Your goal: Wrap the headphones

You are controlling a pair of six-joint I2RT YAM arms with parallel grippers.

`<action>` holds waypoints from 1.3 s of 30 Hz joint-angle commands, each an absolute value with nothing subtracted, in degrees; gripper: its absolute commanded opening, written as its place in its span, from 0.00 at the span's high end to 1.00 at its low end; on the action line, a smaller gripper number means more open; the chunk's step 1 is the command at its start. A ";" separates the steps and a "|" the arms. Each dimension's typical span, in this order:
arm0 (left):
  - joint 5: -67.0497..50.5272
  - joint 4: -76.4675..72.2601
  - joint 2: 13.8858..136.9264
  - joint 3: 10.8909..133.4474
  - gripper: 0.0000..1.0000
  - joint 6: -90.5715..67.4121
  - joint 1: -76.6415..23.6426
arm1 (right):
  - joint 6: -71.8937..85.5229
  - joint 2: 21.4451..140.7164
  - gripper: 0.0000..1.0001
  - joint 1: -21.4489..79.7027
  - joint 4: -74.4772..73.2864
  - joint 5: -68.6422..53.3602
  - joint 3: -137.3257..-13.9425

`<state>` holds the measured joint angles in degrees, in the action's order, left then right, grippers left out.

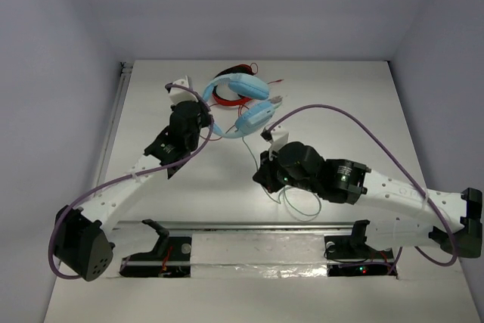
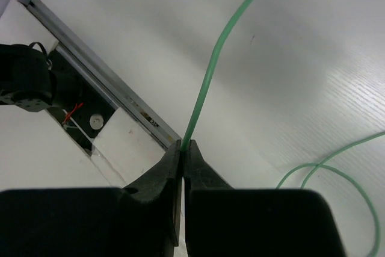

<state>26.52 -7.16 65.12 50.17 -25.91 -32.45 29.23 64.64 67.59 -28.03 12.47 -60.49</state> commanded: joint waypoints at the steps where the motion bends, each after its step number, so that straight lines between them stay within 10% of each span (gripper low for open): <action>1: 30.40 -7.41 66.70 53.52 1.00 -23.56 -36.03 | 25.41 64.77 1.00 68.20 -33.47 16.16 -66.26; 28: -6.40 22.50 64.08 60.13 1.00 -5.45 -41.66 | 17.58 67.23 0.98 68.20 -42.72 44.80 -74.71; 39: -14.67 19.87 61.00 58.01 1.00 -4.22 -41.66 | 16.43 69.17 0.78 68.20 -40.61 51.33 -73.83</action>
<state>-7.27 22.50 64.86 57.71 -4.91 -41.25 17.26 68.79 68.42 -43.05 44.91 -71.99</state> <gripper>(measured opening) 0.124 0.217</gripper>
